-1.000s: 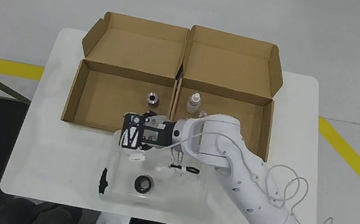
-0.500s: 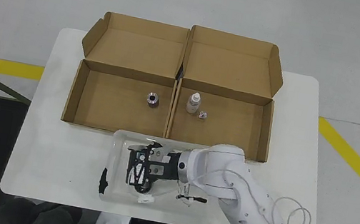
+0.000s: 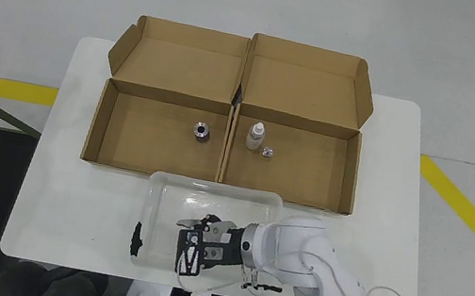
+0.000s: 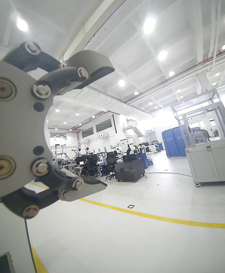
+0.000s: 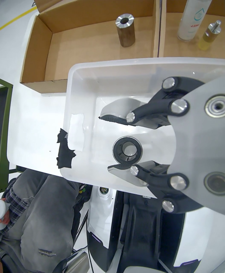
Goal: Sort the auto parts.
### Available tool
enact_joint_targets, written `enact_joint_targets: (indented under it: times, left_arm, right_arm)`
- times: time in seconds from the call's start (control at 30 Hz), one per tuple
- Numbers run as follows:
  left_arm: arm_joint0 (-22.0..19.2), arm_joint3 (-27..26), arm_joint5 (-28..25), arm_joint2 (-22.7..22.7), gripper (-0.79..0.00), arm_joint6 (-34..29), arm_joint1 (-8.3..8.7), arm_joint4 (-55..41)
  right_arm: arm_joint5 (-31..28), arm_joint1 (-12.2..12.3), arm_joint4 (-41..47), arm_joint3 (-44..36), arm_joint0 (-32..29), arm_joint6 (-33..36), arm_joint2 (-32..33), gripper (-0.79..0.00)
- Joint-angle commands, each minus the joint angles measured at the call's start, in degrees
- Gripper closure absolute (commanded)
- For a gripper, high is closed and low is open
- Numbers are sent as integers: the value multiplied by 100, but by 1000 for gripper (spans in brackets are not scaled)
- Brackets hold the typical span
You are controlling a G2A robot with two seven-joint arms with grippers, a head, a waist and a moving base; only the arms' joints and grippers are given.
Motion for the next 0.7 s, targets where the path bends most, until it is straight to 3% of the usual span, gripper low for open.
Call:
enact_joint_targets:
  times: [0.0,0.23,0.5,0.67]
  left_arm:
    - [0,0,0,0,-785,0,0,0]
    - [0,0,0,0,-785,0,0,0]
    - [0,0,0,0,-785,0,0,0]
    - [0,0,0,0,-785,0,0,0]
  right_arm:
    - [-23,25,-29,-9,-18,1,9,-372]
    - [-103,103,-160,152,-17,-37,3,-388]
    - [-154,153,-241,384,65,-216,-112,-489]
    - [-113,168,-322,551,169,-316,-189,-511]
